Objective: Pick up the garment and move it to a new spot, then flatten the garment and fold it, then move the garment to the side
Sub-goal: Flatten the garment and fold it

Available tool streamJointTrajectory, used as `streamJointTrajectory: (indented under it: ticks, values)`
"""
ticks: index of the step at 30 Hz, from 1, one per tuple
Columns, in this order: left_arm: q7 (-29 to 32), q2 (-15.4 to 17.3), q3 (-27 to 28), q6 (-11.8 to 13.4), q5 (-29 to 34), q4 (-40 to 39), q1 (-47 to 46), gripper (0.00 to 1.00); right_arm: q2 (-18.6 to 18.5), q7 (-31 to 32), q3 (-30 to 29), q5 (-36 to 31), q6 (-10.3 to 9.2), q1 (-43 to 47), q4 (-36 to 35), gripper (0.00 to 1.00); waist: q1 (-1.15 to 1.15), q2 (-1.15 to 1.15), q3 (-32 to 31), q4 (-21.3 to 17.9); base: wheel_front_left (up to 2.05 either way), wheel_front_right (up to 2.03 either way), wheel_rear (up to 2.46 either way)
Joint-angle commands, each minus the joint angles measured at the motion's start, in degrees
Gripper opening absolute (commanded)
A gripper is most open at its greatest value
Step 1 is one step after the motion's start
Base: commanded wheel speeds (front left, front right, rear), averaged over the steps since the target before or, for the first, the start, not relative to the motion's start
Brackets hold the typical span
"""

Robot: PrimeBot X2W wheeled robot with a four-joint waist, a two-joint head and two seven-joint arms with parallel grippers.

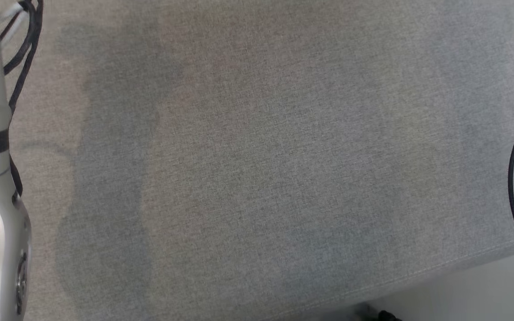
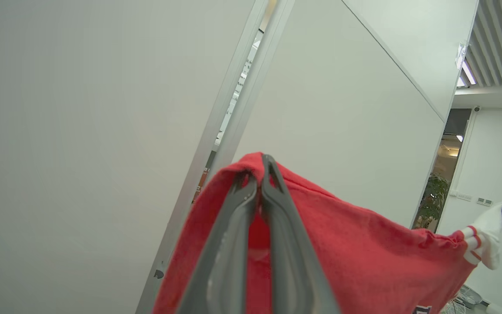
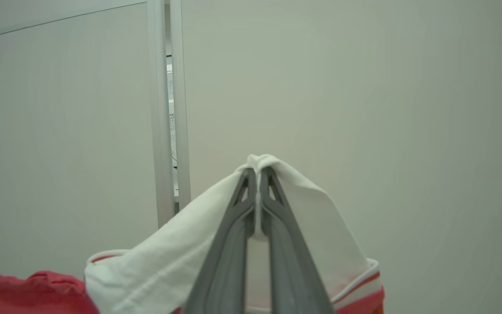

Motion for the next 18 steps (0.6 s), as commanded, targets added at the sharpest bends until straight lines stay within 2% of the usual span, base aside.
streamJointTrajectory:
  ticks: [1, 10, 15, 18]
  values:
    - [-1.4, 0.4, -1.0, -0.3, 0.0, 0.7, -0.1, 0.0, -0.4, -0.5, 1.0, 1.5, 0.0, 0.2, 1.1, 0.0, -0.01, 0.0, 1.7, 0.1, 0.0, 0.0, 0.0]
    - [-5.2, 2.9, -8.4, -0.4, -3.9, 6.6, 10.7, 0.0, -4.2, -0.1, 12.7, 8.5, 0.0, 9.7, 2.7, 0.0, -0.01, 0.0, 2.7, 1.3, 0.0, 0.0, 0.0]
    - [-6.9, 4.0, -10.4, -0.4, -7.0, 7.8, 21.3, 0.0, -6.9, 3.1, 19.4, 15.7, -0.01, 20.9, 0.8, 0.0, -0.01, 0.0, 0.1, 2.4, 0.0, 0.0, 0.0]
    - [-7.2, 4.3, -11.8, -0.4, -8.4, 7.2, 28.2, 0.0, -7.8, 5.3, 20.8, 21.2, -0.01, 28.3, -0.5, 0.0, -0.01, 0.0, -2.8, 3.4, 0.0, 0.0, 0.0]
